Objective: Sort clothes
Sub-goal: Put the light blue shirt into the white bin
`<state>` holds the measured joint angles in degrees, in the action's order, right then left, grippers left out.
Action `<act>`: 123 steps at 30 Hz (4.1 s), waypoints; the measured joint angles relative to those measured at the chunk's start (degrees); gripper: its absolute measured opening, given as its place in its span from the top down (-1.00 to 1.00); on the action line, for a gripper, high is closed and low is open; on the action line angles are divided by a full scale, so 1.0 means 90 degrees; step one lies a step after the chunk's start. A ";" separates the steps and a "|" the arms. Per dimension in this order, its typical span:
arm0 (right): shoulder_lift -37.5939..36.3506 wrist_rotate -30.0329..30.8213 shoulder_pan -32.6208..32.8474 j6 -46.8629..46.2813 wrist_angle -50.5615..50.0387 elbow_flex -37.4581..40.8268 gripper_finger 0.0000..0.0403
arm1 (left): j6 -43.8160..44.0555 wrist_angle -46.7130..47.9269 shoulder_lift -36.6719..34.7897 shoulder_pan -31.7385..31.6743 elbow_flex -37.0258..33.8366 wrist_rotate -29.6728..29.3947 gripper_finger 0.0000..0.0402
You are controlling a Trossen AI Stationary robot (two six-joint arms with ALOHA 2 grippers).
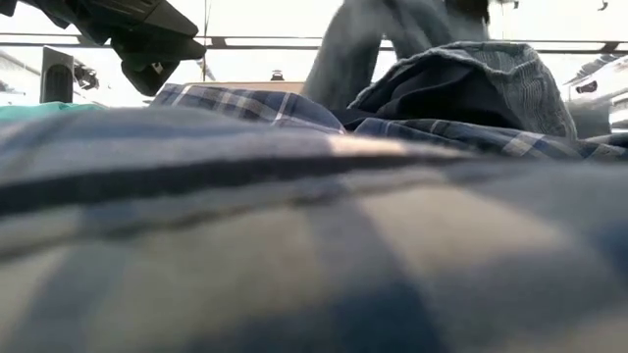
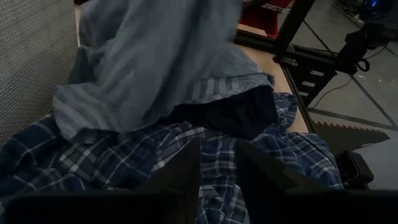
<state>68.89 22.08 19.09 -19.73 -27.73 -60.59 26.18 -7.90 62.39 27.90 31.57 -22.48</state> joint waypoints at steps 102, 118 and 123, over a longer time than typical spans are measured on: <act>-0.0621 0.2911 0.1177 -0.3656 -0.3089 0.1166 0.15 | 0.0305 0.1596 0.0034 -0.0005 0.0000 -0.0758 0.54; 0.1207 0.3714 -0.0154 0.0006 0.4679 0.3460 0.92 | 0.0071 0.2621 0.0567 -0.0660 0.0002 -0.2685 0.99; 0.1793 0.3046 -0.0708 0.0947 0.6356 0.3460 0.94 | -0.0333 0.2057 0.1309 -0.1006 0.0002 -0.2684 0.99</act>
<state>85.02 49.49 12.72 -11.21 29.48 -29.45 23.18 10.61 74.17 18.85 31.59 -46.63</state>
